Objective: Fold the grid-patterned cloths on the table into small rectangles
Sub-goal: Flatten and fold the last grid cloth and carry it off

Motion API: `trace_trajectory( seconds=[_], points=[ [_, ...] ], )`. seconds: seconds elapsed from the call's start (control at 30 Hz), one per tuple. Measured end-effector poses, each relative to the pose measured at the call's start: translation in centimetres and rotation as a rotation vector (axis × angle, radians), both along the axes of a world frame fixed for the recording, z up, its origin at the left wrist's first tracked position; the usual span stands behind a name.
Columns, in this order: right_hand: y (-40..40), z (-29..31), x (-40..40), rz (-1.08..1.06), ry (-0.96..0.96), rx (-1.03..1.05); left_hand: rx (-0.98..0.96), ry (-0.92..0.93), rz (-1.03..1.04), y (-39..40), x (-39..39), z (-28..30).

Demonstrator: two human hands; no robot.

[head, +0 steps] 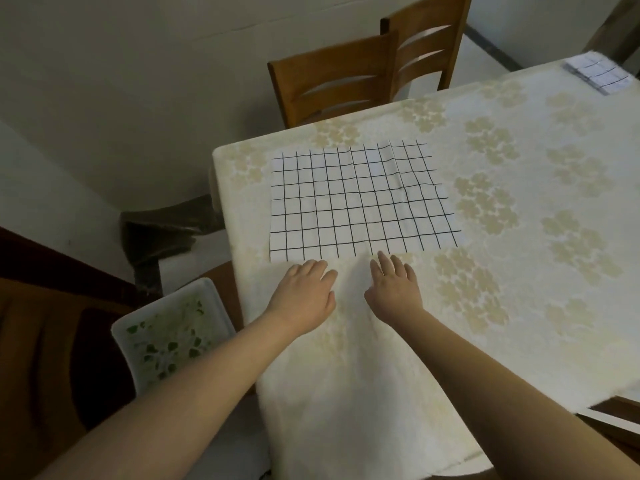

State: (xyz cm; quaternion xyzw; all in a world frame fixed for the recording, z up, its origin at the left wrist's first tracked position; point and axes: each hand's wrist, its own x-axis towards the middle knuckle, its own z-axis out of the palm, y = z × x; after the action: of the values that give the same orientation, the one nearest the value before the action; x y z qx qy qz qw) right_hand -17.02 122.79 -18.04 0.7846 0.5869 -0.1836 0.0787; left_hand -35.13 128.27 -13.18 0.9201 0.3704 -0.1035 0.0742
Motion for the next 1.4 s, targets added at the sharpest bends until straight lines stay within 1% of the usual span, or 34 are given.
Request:
trace_trajectory(
  seconds=[0.17,0.4,0.63,0.77,1.0,1.17,1.27,1.4],
  points=[
    [2.0,-2.8,-0.1,-0.061,0.043,-0.065,0.021,-0.008,0.014,1.0,-0.1,-1.6],
    [3.5,-4.5,0.1,-0.111,0.078,0.009,0.082,0.008,-0.031,0.3,-1.3,-2.8],
    [2.5,-5.0,0.5,-0.046,0.042,0.067,0.140,-0.032,-0.046,0.0,-1.1,-2.8],
    [-1.0,-5.3,0.0,-0.027,0.024,0.080,0.147,-0.078,-0.092,-0.8,-0.8,-3.2],
    [-9.0,-5.5,-2.2,-0.053,-0.019,0.094,0.078,-0.017,-0.203,-3.6,-1.9,-3.1],
    [-14.4,-5.1,-3.9,-0.108,-0.038,0.118,0.068,-0.005,-0.284,-6.1,-2.9,-3.3],
    [-17.8,-4.6,-5.1,-0.174,-0.035,0.093,0.036,-0.003,-0.347,-7.8,-4.3,-3.7],
    [-21.9,-4.4,-6.3,-0.262,-0.046,0.062,0.045,0.014,-0.433,-9.1,-6.0,-4.1]
  ],
)
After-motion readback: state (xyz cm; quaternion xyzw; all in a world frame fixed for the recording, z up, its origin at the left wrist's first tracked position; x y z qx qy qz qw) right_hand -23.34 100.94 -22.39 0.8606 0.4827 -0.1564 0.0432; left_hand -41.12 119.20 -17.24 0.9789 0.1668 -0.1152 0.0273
